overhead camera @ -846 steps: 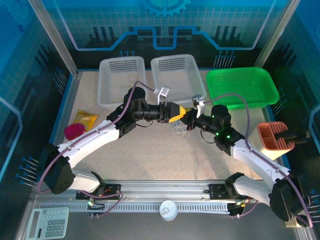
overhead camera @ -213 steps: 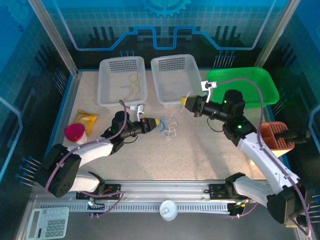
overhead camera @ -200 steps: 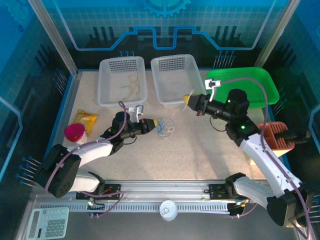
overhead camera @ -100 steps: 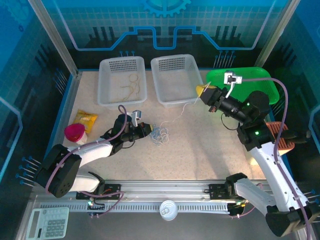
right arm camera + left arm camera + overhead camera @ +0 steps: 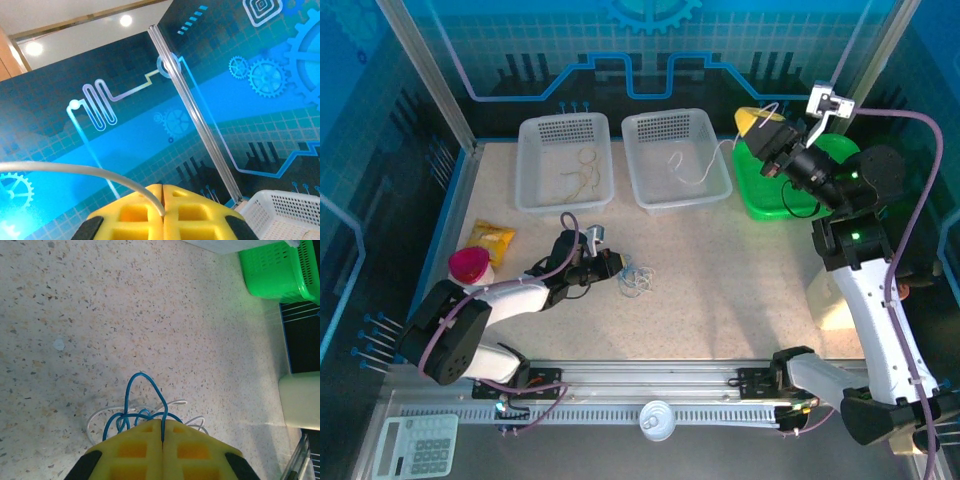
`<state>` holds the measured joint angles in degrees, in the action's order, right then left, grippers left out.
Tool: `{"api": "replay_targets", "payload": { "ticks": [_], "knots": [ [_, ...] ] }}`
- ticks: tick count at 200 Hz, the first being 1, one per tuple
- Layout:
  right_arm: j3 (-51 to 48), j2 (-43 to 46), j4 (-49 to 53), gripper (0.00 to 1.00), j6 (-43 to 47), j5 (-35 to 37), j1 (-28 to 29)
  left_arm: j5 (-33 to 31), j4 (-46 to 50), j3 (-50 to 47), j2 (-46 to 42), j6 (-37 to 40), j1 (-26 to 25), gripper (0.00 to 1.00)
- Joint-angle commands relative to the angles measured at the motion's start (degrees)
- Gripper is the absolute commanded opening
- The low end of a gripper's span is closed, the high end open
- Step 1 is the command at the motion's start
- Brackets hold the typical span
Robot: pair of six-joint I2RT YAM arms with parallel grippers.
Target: Untangle the cables
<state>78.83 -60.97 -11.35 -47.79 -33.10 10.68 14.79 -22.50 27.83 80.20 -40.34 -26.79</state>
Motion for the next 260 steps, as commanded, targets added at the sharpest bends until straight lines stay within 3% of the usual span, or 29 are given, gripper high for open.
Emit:
{"api": "replay_targets", "payload": {
  "ticks": [1, 17, 32, 76, 108, 205, 260],
  "knots": [
    [0.3, -0.5, 1.7, 0.00, 1.6, 2.4, -1.3, 1.5, 1.2, 2.3, -0.9, 1.0, 0.2, 0.00],
    [-0.8, 0.1, 4.9, 0.00, 5.3, 6.7, -1.7, 1.7, 2.9, 3.1, -2.6, 1.1, 0.2, 0.00],
    [-1.4, 0.5, 8.3, 0.00, 9.4, 11.7, -1.9, 1.9, 4.8, 4.0, -4.7, 1.3, 0.2, 0.12],
    [-2.4, -1.2, 15.7, 0.00, 18.1, 28.4, -2.3, 1.4, 10.2, 6.6, -10.8, 2.5, 0.2, 0.68],
    [-2.1, -4.9, 17.7, 0.00, 21.6, 37.4, -2.5, 0.9, 13.3, 8.2, -13.5, 3.1, 0.2, 0.99],
    [1.1, -24.7, 17.4, 0.00, 23.0, 66.9, -2.1, 0.4, 18.7, 13.7, -20.1, 2.5, 0.1, 0.99],
    [6.6, -36.6, 25.3, 0.00, 17.7, 73.1, -2.2, 0.6, 20.2, 15.6, -23.4, 1.4, 0.0, 0.99]
  ]
}}
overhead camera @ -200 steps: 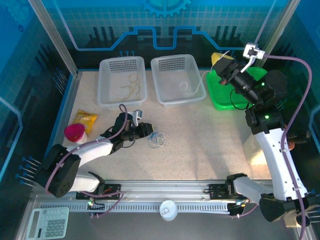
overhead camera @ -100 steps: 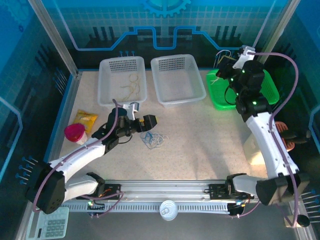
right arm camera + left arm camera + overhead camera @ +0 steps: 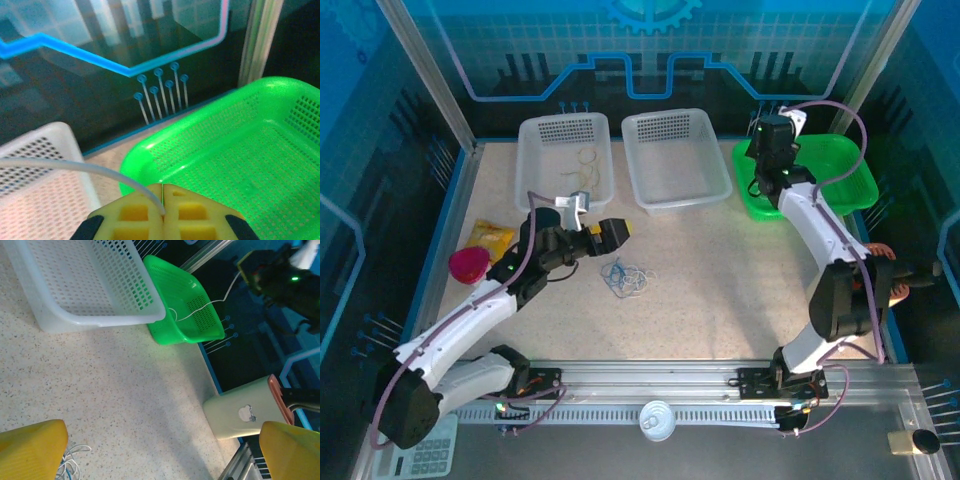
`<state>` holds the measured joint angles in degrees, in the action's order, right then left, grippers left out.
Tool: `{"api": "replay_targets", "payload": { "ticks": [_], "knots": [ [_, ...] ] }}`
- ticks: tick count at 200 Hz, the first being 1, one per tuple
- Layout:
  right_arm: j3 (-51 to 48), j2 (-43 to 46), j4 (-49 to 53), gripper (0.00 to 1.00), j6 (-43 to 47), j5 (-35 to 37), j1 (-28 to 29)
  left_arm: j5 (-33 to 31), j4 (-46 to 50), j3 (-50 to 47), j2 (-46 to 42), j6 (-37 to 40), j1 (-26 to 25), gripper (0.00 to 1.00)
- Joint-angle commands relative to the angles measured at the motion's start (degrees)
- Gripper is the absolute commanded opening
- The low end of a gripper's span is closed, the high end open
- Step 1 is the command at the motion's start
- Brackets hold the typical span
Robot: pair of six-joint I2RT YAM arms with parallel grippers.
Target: Untangle the cables
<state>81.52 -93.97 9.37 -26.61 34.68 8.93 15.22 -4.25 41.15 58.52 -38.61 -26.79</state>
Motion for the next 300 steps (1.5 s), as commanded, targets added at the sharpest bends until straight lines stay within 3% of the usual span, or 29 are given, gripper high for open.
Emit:
{"api": "replay_targets", "payload": {
  "ticks": [1, 103, 203, 250, 300],
  "knots": [
    [4.1, -3.9, 4.7, 0.00, -3.7, 5.3, -0.4, 0.1, 1.9, 2.3, -1.8, -0.3, 0.0, 0.99],
    [15.0, -20.3, 20.9, 0.00, -18.6, 3.8, -1.9, -0.2, 3.8, 4.6, -5.5, -0.7, -0.5, 0.99],
    [17.8, -28.9, 26.0, 0.00, -27.0, -14.6, -6.0, -1.2, 5.5, 7.1, -7.6, -0.3, -0.7, 0.99],
    [16.3, -29.6, 22.5, 0.00, -28.3, -23.3, -5.2, -1.7, 5.6, 6.9, -8.6, -0.2, -0.8, 0.99],
    [15.3, -28.6, 20.1, 0.00, -29.3, -26.7, -1.7, -1.8, 5.6, 6.7, -9.1, -0.3, -0.9, 0.99]
  ]
}}
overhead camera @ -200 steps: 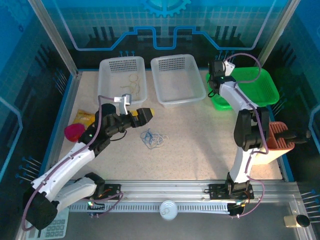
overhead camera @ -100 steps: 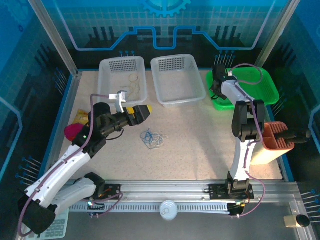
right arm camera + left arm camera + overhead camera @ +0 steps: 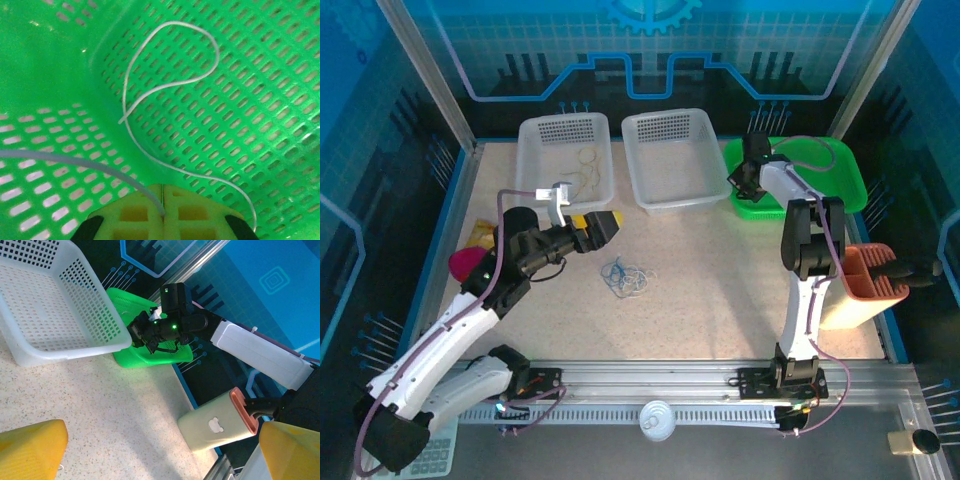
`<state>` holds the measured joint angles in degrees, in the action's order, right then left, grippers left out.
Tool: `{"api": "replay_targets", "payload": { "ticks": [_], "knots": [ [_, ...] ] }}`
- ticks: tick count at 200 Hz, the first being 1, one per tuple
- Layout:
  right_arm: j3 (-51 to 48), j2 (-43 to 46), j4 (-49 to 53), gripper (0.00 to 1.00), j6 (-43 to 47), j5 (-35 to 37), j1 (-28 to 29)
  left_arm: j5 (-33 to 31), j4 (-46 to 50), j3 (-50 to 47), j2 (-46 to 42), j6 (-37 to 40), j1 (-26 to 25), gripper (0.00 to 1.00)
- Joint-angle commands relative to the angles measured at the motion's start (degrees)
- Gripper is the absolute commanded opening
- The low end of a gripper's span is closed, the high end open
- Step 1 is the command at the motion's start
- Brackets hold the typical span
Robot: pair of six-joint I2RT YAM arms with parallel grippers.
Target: Untangle the cables
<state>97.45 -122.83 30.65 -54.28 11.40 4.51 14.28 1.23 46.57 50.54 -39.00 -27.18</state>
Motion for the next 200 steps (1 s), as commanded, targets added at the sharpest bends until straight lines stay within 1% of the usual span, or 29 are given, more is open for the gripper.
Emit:
{"api": "replay_targets", "payload": {
  "ticks": [1, 57, 80, 96, 129, 152, 160, 180, 183, 184, 200],
  "knots": [
    [-0.7, 0.3, -1.2, 0.00, -1.6, -3.4, 2.8, -0.8, 0.1, 1.3, -1.1, 0.1, -0.5, 0.99],
    [-2.1, 1.1, -3.7, 0.00, -3.2, -5.0, 7.1, -1.1, -0.1, 0.6, -1.9, -0.1, -0.6, 0.99],
    [-2.1, 2.5, -4.0, 0.00, -3.0, -4.2, 8.2, -1.1, -0.2, 0.4, -1.9, -0.3, -0.7, 0.99],
    [-2.1, 4.5, -3.9, 0.00, -1.5, -1.8, 8.4, -0.9, -0.3, 0.5, -1.9, -0.5, -0.6, 0.99],
    [-1.7, 9.4, -2.3, 0.00, 3.3, 6.0, 7.8, -0.5, -0.8, 0.6, -2.0, -0.7, -0.9, 0.99],
    [-1.4, 11.4, -1.4, 0.00, 6.1, 8.3, 6.9, -0.4, -0.9, 0.6, -1.9, -0.6, -1.0, 0.99],
    [-1.2, 11.8, -1.1, 0.05, 6.9, 8.4, 6.4, -0.5, -1.0, 0.5, -1.9, -0.6, -1.0, 0.99],
    [-1.1, 12.8, -0.7, 0.31, 8.9, 7.7, 5.4, -0.5, -0.9, 0.6, -1.9, -0.6, -1.2, 0.99],
    [-1.0, 13.0, -0.8, 0.37, 9.4, 7.5, 5.3, -0.6, -0.8, 0.6, -1.9, -0.5, -1.2, 0.99],
    [-1.1, 13.0, -0.8, 0.37, 9.5, 7.4, 5.2, -0.6, -0.9, 0.6, -1.9, -0.5, -1.2, 0.99],
    [-1.3, 14.5, -1.1, 0.55, 11.6, 7.1, 4.7, -0.8, -0.6, 0.6, -1.9, -0.3, -1.3, 0.99]
  ]
}}
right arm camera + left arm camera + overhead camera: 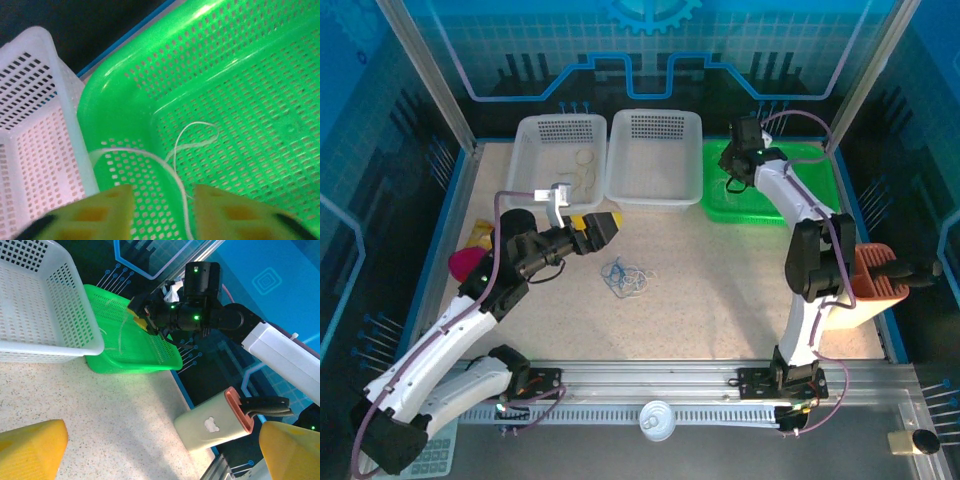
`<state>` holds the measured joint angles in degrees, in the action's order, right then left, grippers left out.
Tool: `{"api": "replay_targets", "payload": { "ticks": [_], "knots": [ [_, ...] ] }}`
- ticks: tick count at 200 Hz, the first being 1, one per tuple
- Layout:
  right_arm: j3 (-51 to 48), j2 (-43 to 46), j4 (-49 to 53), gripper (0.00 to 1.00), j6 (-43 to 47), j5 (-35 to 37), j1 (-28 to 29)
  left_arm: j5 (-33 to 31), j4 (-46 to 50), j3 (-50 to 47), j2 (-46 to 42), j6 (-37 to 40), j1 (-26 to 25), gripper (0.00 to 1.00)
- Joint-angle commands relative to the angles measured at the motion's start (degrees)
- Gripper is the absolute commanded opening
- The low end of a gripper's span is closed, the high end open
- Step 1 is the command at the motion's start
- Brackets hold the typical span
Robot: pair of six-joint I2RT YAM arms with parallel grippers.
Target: Untangle the cables
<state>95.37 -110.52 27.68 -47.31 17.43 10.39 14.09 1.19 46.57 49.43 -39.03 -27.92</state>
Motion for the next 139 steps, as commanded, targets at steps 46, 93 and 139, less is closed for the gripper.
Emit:
{"api": "replay_targets", "payload": {
  "ticks": [46, 93, 139],
  "knots": [
    [-2.3, 8.9, -1.0, 0.68, 8.4, 0.3, -1.4, -1.4, 0.3, 0.5, -0.6, 0.3, -0.7, 0.99],
    [-9.4, 17.6, -4.5, 0.69, 11.9, -7.4, 1.9, -4.0, 1.6, -1.3, -0.6, 0.3, -0.7, 0.99],
    [-24.5, 26.5, -7.9, 0.69, 13.3, -14.4, 10.9, -8.2, 3.2, -5.3, -0.9, -0.5, -0.7, 0.99]
  ]
}}
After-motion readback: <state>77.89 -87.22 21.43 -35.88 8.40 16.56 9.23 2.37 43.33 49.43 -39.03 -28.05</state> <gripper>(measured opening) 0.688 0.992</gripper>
